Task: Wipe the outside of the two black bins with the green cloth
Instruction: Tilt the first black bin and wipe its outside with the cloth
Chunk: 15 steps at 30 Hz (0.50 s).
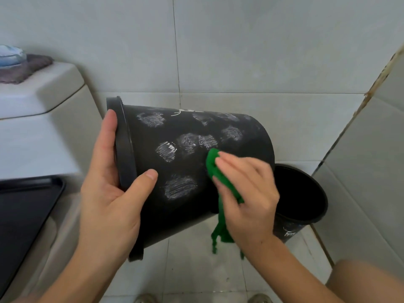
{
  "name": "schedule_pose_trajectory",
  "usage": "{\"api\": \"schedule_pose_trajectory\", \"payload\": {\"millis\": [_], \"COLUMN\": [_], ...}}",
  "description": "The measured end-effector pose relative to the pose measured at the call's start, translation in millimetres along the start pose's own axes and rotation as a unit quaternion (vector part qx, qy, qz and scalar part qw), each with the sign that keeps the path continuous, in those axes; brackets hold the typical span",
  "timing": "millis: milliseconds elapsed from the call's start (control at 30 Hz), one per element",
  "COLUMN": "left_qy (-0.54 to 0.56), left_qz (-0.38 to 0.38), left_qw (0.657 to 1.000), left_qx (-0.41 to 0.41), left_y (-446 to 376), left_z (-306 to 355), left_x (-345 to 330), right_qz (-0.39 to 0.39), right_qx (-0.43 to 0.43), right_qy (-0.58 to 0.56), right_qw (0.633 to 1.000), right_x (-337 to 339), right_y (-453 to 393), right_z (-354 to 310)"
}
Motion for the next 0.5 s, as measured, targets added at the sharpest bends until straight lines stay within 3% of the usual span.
{"api": "schedule_pose_trajectory", "payload": {"millis": [133,333,500], "left_qy": [-0.001,-0.003,0.017], "left_qz": [-0.003,-0.001,0.0], "left_qw": [1.0,1.0,1.0], "left_qx": [0.009,0.005,0.018], "left_y": [0,1,6], "left_z": [-5,3,-5], "left_x": [0,0,-5], "right_qz": [-0.026,0.035,-0.014], "right_qx": [0.057,-0.026,0.055], "right_qy": [0.004,0.027,-0.002], "right_qw": [0.998,0.999,0.998], "right_x": [-2,13,-4], "right_y": [7,-11,13], "right_z": [-13,20,-19]}}
Point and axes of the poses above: each hand's wrist, its own y-axis away from the middle knuckle, its own x-axis out of the back of the hand, z = x × y, the point moved 9 cm from there along -y, towards the middle knuckle, and after that the axes turned 13 degrees about -x, right-handed, at the moved point
